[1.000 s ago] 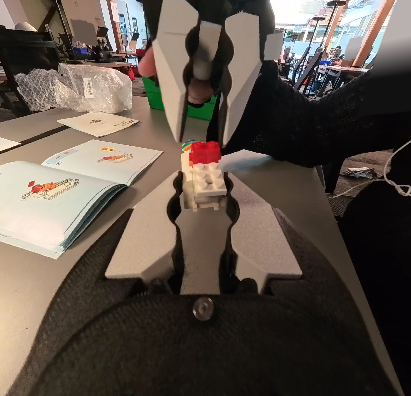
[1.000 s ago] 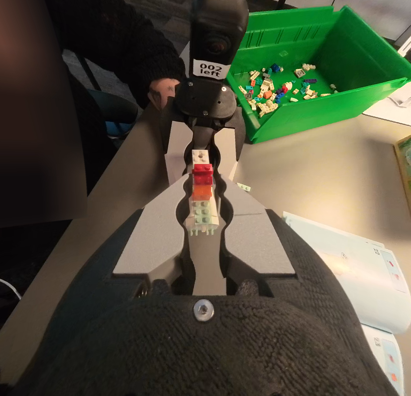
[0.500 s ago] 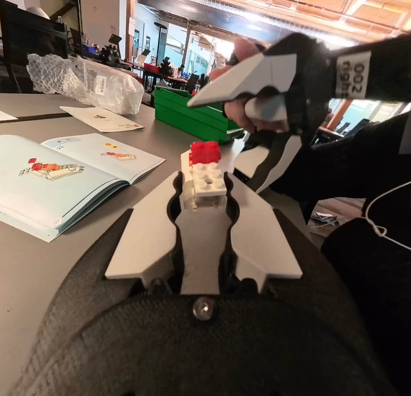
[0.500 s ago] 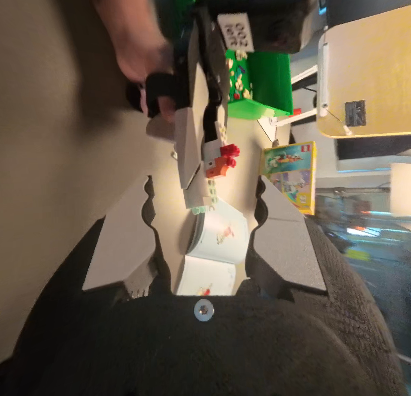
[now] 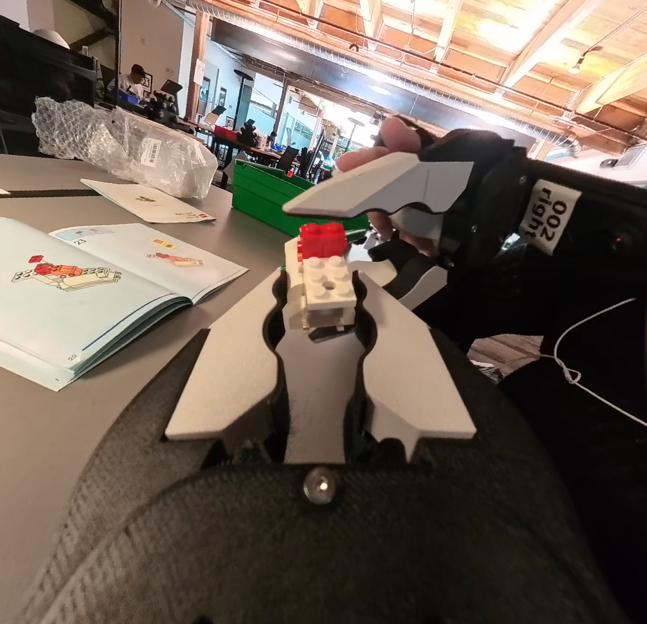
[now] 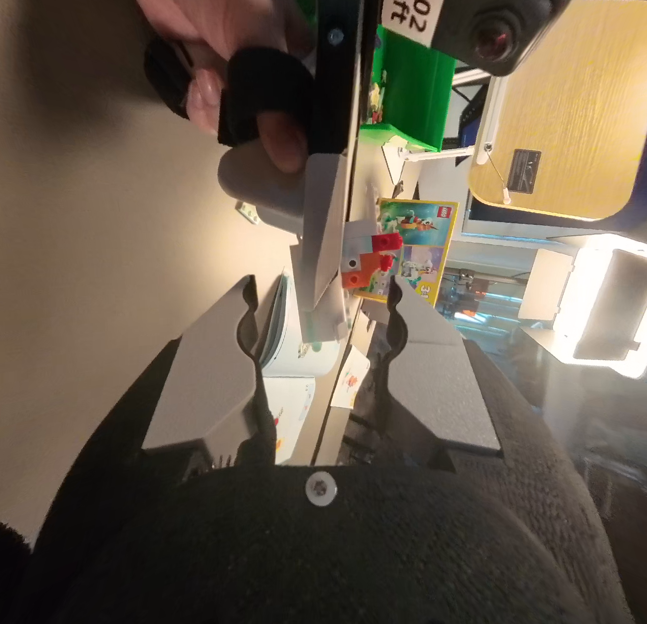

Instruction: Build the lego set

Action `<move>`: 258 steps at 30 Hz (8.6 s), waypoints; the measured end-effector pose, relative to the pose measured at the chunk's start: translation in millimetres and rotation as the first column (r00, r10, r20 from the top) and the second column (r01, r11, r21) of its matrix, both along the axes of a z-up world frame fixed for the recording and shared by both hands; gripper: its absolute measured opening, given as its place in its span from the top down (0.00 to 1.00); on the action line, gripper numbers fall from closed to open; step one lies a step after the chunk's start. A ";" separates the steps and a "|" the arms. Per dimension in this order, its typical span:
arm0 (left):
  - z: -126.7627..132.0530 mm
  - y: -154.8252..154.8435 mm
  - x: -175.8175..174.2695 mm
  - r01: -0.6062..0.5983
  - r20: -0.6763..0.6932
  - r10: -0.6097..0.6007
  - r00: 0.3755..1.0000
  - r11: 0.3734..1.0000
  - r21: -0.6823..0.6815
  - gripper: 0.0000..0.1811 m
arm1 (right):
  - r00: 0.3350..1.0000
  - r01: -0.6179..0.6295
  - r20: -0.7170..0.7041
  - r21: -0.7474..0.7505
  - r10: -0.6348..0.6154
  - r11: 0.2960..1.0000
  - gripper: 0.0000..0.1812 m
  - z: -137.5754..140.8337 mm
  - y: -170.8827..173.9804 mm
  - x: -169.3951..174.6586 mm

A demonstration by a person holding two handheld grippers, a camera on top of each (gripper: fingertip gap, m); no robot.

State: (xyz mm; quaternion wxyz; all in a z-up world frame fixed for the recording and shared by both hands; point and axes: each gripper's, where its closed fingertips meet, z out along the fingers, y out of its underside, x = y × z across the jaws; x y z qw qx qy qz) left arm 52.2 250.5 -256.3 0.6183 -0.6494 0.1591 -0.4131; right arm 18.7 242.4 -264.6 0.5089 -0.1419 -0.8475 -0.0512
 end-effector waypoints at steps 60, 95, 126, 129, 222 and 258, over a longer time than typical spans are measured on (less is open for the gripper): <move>0.5 -3.2 2.9 0.007 -0.037 -0.007 0.999 1.000 0.018 0.80 | 1.000 -0.005 0.018 0.037 0.005 0.999 0.67 -2.0 -0.6 2.3; -26.8 -40.5 61.2 0.186 -0.461 -0.078 0.884 0.963 0.193 0.80 | 0.932 0.300 0.337 -0.923 0.132 0.240 0.80 -92.7 -10.6 -154.2; -24.9 -28.5 45.8 0.101 -0.441 -0.012 0.897 0.979 0.178 0.80 | 0.961 0.029 -0.163 -0.741 -0.222 0.671 0.97 -44.7 64.5 -86.7; -26.5 -28.1 46.2 0.101 -0.458 -0.008 0.889 0.979 0.178 0.80 | 0.946 0.133 -0.188 -0.517 -0.264 0.845 0.97 -48.2 87.5 -25.4; -26.6 -48.7 60.0 0.248 -0.424 -0.169 0.890 0.959 0.138 0.80 | 0.934 0.238 0.323 -0.882 0.152 0.408 0.92 19.7 -60.9 59.8; -23.7 -46.4 57.5 0.233 -0.390 -0.167 0.906 0.964 0.127 0.80 | 0.977 0.120 0.188 -0.875 0.101 0.469 0.72 31.1 -55.4 53.7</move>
